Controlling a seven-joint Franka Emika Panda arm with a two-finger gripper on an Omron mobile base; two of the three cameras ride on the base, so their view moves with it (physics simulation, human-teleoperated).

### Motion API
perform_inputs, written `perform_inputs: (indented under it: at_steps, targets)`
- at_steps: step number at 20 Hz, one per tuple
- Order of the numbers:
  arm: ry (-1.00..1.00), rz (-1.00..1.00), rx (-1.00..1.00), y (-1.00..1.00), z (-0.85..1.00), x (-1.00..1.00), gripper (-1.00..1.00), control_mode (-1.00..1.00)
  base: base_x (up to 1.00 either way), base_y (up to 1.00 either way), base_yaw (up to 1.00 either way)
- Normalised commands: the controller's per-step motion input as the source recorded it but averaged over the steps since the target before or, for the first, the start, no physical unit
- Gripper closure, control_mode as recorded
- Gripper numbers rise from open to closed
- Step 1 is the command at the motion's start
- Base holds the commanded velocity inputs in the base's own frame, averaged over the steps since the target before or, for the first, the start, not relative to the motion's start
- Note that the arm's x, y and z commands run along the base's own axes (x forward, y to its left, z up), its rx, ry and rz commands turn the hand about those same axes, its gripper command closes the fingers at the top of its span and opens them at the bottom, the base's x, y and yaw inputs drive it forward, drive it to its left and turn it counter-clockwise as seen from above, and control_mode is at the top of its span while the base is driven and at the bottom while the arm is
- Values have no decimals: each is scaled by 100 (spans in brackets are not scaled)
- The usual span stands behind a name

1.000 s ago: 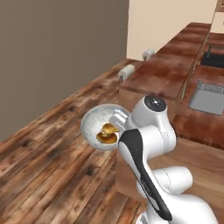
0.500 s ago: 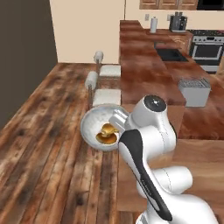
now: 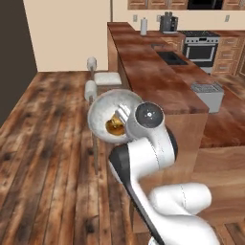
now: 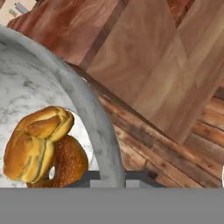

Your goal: Pick up the heated bread from the toaster oven and place it in the bowl. Then move the bread bowl to the dining counter.

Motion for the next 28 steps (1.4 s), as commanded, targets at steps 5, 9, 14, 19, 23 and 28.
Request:
perform_inputs:
  at_steps: [5,9,14,19,23,28]
  targets:
    - [-1,-41,2,-18,100,86,100,-100,0,0,0]
    - [35,-7,16,-72,89,94,100,-100,0,0,0]
    - [41,1,17,-99,70,97,100,-100,0,0,0]
    - [21,7,17,-93,-5,80,100,-100,0,0,0]
    - [9,3,21,-100,-17,87,100,-100,0,0,0]
    - [-24,0,10,-82,-68,68,100,-100,0,0,0]
